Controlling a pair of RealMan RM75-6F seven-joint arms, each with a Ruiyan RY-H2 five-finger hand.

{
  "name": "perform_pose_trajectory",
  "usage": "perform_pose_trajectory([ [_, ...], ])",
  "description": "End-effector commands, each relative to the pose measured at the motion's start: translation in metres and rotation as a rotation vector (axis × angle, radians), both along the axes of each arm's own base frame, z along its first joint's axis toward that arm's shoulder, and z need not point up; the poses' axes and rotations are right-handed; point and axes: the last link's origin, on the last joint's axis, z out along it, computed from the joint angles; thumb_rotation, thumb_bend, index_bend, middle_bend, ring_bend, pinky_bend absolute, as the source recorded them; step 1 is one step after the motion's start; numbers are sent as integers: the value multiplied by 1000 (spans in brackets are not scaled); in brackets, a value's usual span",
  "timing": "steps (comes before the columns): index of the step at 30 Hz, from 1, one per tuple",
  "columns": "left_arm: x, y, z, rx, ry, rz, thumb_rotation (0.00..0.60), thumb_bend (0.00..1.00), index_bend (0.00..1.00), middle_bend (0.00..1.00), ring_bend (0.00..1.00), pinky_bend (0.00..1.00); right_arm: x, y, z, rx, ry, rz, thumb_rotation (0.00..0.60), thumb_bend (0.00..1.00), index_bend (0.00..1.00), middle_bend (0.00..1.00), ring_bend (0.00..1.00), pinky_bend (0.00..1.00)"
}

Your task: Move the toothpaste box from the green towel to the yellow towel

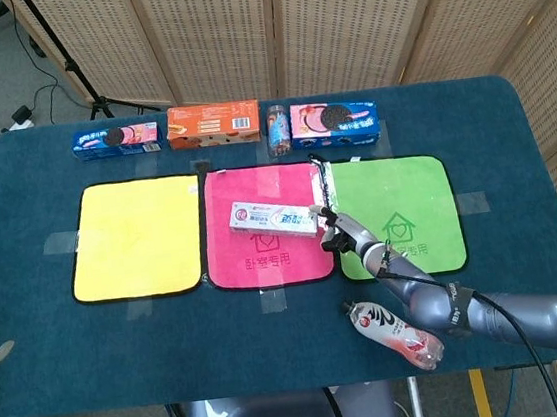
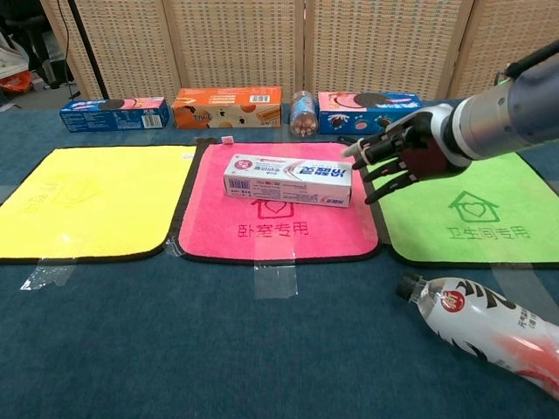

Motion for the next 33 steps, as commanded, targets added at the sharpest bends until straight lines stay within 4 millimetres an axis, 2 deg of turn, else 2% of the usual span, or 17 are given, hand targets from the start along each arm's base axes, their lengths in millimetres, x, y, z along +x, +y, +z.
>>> perform_pose_trajectory([
  [1,7,12,-3,-20,31,-63,600,0,0,0,0,0,-8,-2,43,-118,113,91,600,981,0,0,0,186],
  [2,9,18,-3,-28,46,-91,600,0,0,0,0,0,-15,2,58,-171,161,132,600,897,0,0,0,180],
  [4,18,31,-4,-43,74,-152,600,0,0,0,0,0,-32,12,83,-297,270,219,600,584,0,0,0,142],
  [5,21,35,-4,-50,78,-173,600,0,0,0,0,0,-38,15,90,-339,310,248,600,370,0,0,0,113],
  [6,31,46,-5,-73,82,-232,600,0,0,0,0,0,-56,21,110,-453,435,322,600,167,0,0,0,82],
  [7,35,52,-5,-89,82,-257,600,0,0,0,0,0,-65,27,118,-520,492,359,600,39,0,0,0,59],
  [8,44,61,-6,-111,83,-301,600,1,0,0,0,0,-80,32,132,-616,594,399,600,4,0,0,0,45],
  [13,77,93,-9,-197,101,-447,600,83,0,0,0,0,-122,59,160,-887,775,458,600,0,0,0,0,19],
  [14,92,104,-10,-215,138,-502,600,92,0,0,0,0,-133,70,168,-929,805,464,600,0,0,0,0,15],
  [20,146,140,-34,-307,191,-624,600,117,6,0,0,0,-171,119,172,-1021,864,466,600,0,0,0,0,0],
  [26,201,169,-71,-355,273,-741,600,111,136,0,0,0,-188,161,164,-1032,872,421,600,0,0,0,0,0],
  [29,221,177,-91,-393,261,-774,600,98,195,0,0,0,-191,175,163,-1020,904,459,600,0,0,0,0,0],
  [33,240,187,-116,-417,343,-838,600,93,273,12,5,0,-192,184,161,-984,918,474,600,0,0,0,0,0],
])
